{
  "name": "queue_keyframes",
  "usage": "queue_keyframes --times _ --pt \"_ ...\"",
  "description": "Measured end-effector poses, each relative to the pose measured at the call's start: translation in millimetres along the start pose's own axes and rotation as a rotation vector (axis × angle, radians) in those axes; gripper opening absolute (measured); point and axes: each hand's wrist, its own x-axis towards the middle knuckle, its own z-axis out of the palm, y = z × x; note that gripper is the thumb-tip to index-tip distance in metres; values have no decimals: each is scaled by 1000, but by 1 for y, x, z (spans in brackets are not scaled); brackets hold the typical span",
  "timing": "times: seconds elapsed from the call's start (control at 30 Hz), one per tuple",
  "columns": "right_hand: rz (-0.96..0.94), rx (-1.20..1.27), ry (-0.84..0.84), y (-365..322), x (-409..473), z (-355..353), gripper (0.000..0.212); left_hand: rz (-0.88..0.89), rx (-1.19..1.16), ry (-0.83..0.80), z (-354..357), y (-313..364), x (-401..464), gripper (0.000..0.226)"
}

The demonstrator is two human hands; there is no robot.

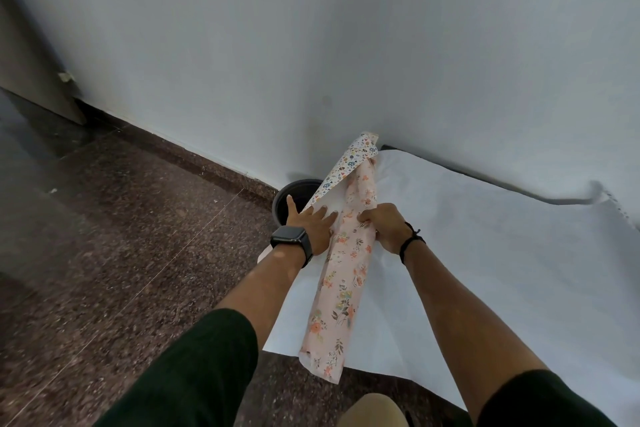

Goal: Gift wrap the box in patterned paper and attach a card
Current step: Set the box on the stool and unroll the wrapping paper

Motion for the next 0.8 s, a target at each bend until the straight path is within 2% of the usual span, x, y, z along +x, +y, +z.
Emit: queue_keyframes --times 0.13,0.23,0.33,0.4,0.5,0.57,0.67,0.7,0.8 --pt "-34 -17 18 5 0 1 25 1 -13 -29 -3 2 -3 56" --pt "-81 -158 11 12 -3 9 27 1 -123 17 -5 -1 -5 51" --pt "-94 -202 -25 17 -11 17 32 -18 -367 192 -5 -6 -11 39" --pt "-96 -125 -42 18 -17 18 32 -85 -631 218 -8 -7 -16 41" --pt "-152 -72 -123 22 -25 14 37 -202 -820 152 -15 -6 -20 61" --pt "-195 -56 -193 24 -31 13 41 -193 -891 39 -20 -4 -16 80" --pt "-222 -121 -227 25 -34 11 45 -121 -1174 -79 -22 -1 -7 102" --pt "-216 -143 -225 24 -33 11 41 -112 -1208 -106 -23 -2 -7 97" --pt "-182 -235 -205 24 -27 5 38 -103 -1235 -167 -23 -7 -10 59"
